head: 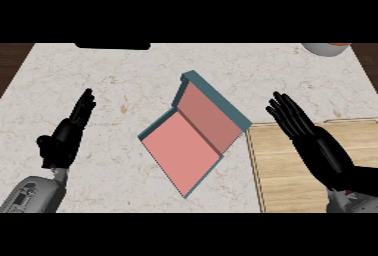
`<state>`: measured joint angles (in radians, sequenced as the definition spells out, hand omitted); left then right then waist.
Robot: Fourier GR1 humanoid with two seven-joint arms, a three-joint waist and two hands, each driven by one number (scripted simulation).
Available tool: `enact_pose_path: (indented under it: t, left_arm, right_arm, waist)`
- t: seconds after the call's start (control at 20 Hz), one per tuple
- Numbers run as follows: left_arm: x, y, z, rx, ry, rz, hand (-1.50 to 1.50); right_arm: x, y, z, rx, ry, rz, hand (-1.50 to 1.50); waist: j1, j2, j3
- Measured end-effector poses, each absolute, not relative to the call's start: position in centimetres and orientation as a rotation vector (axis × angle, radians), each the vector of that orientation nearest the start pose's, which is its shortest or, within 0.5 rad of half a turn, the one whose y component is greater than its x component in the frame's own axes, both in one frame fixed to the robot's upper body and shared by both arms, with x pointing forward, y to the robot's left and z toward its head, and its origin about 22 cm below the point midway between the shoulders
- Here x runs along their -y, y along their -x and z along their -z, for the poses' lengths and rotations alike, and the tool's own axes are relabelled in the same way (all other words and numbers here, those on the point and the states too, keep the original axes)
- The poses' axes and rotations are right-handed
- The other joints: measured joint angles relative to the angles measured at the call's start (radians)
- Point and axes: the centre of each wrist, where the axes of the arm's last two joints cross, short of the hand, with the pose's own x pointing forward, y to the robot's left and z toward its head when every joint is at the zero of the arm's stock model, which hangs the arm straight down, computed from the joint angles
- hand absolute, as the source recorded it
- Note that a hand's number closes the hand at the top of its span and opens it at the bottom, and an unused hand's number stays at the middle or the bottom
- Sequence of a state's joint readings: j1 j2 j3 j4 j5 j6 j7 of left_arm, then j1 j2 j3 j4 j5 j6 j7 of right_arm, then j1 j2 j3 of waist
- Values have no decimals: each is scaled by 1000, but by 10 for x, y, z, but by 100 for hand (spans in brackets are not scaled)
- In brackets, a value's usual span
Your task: Pick the sweet potato from the tray and place it in the cardboard box
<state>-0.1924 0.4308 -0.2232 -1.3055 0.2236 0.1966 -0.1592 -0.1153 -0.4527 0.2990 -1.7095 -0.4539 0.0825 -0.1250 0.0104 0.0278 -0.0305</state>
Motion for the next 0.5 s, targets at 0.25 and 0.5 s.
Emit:
enact_pose_path:
  t: [0.25,0.5]
  left_arm:
    - [-298,-273,-2,1557,-299,206,0]
    - [-302,-262,5,1487,-360,194,0]
  right_arm:
    - [272,-265,-91,1879,-295,-323,-150]
    - [333,-266,-99,1866,203,-327,-150]
  waist:
    - [-4,-21,23]
    - [-21,-29,25]
